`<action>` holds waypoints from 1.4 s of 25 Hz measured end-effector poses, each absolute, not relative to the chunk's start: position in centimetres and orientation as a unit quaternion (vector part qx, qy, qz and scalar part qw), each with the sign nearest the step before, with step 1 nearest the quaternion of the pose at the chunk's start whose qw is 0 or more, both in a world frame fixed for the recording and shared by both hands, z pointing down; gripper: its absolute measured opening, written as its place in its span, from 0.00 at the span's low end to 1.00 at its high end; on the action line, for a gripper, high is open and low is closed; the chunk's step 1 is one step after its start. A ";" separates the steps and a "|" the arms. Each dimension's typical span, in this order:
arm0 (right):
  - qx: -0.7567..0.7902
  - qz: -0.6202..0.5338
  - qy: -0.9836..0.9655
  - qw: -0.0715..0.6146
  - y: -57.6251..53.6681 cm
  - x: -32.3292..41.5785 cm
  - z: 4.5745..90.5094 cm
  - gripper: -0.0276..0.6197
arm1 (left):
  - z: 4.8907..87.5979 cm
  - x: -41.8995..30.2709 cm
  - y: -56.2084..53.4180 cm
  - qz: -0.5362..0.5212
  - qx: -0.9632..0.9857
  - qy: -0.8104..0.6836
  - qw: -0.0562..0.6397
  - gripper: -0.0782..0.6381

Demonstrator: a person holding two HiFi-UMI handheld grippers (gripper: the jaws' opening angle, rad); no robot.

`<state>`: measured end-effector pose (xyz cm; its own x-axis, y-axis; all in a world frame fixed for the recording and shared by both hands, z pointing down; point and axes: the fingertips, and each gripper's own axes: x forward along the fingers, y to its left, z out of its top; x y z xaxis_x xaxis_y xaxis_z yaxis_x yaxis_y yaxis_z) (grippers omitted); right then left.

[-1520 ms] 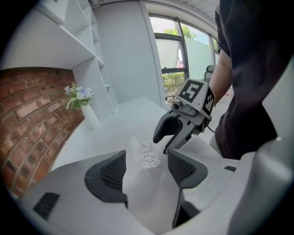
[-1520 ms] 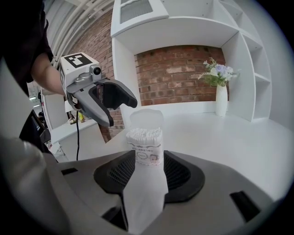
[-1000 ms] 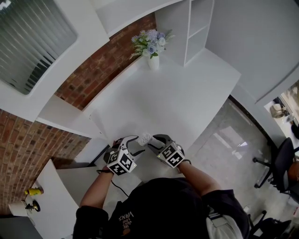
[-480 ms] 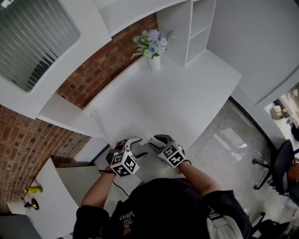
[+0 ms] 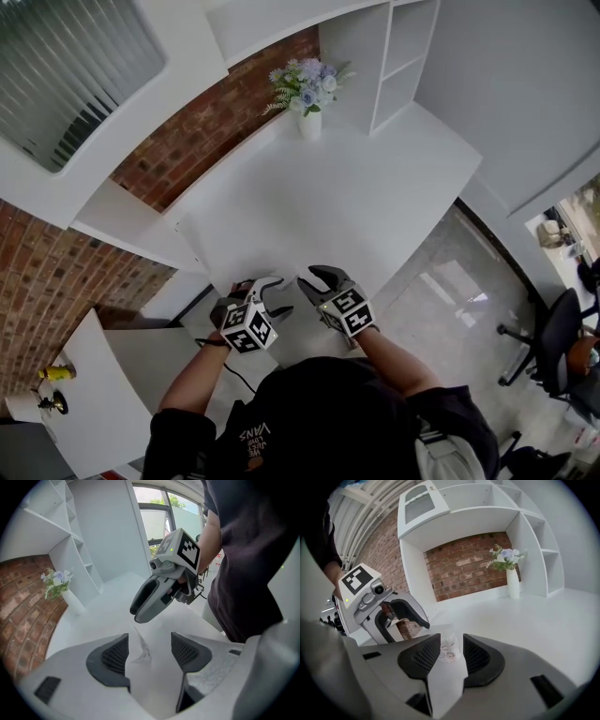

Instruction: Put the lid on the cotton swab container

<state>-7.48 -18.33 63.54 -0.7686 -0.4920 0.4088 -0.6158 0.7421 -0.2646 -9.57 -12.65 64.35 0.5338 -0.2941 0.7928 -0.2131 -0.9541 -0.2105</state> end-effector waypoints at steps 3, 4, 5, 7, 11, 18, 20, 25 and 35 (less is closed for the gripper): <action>0.302 0.194 -0.923 0.141 -18.8 -7.6 62.3 0.25 | 64.6 -9.5 -12.6 -0.462 -0.874 0.146 0.042 0.48; 0.302 0.195 -0.923 0.136 -19.0 -7.7 61.9 0.25 | 64.6 -9.5 -12.6 -0.463 -0.873 0.146 0.042 0.48; 0.302 0.195 -0.924 0.132 -19.3 -7.7 61.7 0.25 | 64.7 -9.5 -12.6 -0.463 -0.873 0.146 0.042 0.48; 0.304 0.192 -0.924 0.130 -19.8 -7.8 61.5 0.25 | 64.8 -9.5 -12.5 -0.464 -0.873 0.146 0.041 0.48; 0.300 0.196 -0.924 0.133 -20.4 -8.4 61.7 0.25 | 64.9 -9.4 -12.4 -0.463 -0.873 0.149 0.039 0.48; 0.295 0.200 -0.922 0.153 -20.2 -9.1 62.7 0.25 | 64.8 -9.2 -12.4 -0.452 -0.877 0.159 0.030 0.48; 0.294 0.194 -0.923 0.157 -20.2 -9.1 62.7 0.25 | 64.6 -9.3 -12.5 -0.442 -0.881 0.168 0.025 0.48; 0.289 0.178 -0.926 0.166 -20.1 -9.3 62.8 0.25 | 63.6 -9.4 -13.2 -0.394 -0.893 0.217 -0.005 0.48; 0.284 0.178 -0.926 0.172 -20.2 -9.2 62.8 0.25 | 62.3 -11.0 -15.0 -0.309 -0.889 0.327 -0.087 0.45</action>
